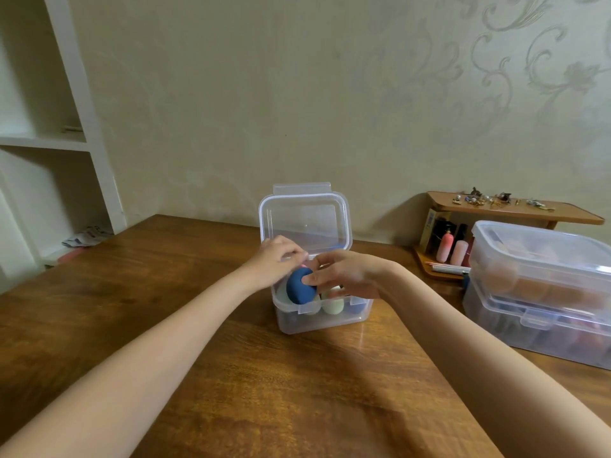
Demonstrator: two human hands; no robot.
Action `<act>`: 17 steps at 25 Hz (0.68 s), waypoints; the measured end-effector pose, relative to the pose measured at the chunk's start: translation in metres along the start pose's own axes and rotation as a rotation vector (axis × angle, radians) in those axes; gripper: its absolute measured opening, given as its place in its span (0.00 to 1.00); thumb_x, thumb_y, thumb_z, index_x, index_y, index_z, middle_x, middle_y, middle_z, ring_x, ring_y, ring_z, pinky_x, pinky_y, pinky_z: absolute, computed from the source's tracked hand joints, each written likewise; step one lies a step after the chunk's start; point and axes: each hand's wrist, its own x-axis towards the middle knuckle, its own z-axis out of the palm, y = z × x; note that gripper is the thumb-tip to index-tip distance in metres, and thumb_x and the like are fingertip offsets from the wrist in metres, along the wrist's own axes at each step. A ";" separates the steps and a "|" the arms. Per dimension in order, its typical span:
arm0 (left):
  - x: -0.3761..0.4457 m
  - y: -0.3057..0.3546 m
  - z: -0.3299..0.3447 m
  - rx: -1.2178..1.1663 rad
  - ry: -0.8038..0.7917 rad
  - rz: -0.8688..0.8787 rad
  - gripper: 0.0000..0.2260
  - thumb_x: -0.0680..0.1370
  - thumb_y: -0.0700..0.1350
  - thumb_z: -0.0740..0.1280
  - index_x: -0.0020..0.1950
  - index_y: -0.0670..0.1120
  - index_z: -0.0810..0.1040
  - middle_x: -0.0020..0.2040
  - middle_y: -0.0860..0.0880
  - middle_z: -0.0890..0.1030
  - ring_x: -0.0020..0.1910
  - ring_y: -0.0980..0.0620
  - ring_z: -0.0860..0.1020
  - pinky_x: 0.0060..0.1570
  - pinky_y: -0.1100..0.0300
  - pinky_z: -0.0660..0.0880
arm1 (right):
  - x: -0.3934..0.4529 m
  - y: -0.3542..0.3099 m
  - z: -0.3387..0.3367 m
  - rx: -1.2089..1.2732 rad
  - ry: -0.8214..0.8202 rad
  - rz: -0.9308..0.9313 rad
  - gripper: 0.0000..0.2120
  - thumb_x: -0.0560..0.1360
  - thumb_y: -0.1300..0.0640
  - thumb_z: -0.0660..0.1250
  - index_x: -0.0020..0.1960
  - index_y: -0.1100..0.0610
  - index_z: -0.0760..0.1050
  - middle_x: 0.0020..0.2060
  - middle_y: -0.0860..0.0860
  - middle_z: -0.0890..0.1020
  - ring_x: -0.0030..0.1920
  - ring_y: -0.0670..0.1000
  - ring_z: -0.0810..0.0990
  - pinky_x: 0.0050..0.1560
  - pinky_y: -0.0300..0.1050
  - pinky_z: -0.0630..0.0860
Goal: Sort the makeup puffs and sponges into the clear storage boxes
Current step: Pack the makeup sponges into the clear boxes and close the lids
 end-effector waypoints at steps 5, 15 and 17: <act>-0.006 -0.004 -0.034 0.170 -0.428 -0.006 0.13 0.77 0.39 0.63 0.60 0.47 0.78 0.60 0.53 0.71 0.61 0.55 0.69 0.64 0.58 0.66 | 0.014 -0.008 0.020 -0.358 0.125 0.008 0.05 0.74 0.58 0.68 0.45 0.60 0.74 0.43 0.52 0.78 0.43 0.48 0.75 0.51 0.44 0.73; -0.001 0.001 -0.023 0.248 -0.382 -0.025 0.11 0.76 0.39 0.66 0.58 0.41 0.78 0.59 0.44 0.75 0.58 0.45 0.74 0.60 0.53 0.72 | 0.051 -0.014 0.048 -0.948 0.143 0.033 0.26 0.73 0.54 0.68 0.69 0.58 0.67 0.56 0.56 0.77 0.60 0.58 0.75 0.65 0.53 0.71; -0.004 0.008 -0.026 0.195 -0.473 -0.057 0.14 0.76 0.44 0.67 0.61 0.42 0.76 0.57 0.46 0.75 0.59 0.47 0.73 0.61 0.55 0.71 | 0.037 -0.024 0.036 -0.926 -0.014 0.042 0.25 0.74 0.51 0.68 0.67 0.60 0.68 0.57 0.55 0.78 0.57 0.55 0.75 0.61 0.47 0.72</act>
